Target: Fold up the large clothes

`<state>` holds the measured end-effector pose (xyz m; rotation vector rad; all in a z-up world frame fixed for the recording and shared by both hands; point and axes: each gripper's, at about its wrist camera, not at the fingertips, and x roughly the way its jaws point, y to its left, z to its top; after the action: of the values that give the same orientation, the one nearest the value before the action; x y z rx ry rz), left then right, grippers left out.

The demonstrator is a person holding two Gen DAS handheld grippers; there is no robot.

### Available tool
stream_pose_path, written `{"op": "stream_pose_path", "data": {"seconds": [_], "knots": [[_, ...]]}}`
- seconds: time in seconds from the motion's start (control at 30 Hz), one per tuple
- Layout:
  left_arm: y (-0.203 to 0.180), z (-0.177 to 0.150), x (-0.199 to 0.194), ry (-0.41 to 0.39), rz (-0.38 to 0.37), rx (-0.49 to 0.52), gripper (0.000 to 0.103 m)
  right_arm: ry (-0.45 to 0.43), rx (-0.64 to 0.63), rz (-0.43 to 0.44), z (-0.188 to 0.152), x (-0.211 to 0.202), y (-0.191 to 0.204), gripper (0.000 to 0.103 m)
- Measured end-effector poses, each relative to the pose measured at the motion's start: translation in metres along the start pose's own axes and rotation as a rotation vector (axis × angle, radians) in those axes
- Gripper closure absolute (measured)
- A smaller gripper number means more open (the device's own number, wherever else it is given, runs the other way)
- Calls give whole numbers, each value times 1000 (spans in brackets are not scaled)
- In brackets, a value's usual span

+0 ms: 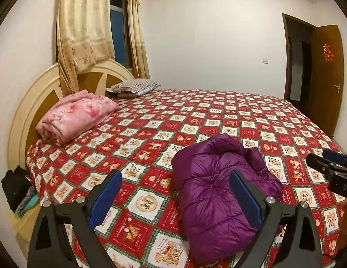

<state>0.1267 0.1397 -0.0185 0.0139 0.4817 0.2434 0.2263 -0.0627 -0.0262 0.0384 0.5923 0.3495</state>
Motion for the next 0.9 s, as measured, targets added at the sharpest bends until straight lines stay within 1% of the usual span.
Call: {"op": "stream_pose_path", "data": {"seconds": [0.07, 0.17, 0.9], "knots": [[1, -1, -3, 5, 6, 1, 6, -16, -10, 7, -1, -10, 6, 25], [1, -3, -6, 7, 12, 4, 6, -29, -25, 14, -1, -11, 10, 25], [0, -4, -5, 12, 8, 0, 6, -25, -13, 31, -6, -14, 13, 25]]}}
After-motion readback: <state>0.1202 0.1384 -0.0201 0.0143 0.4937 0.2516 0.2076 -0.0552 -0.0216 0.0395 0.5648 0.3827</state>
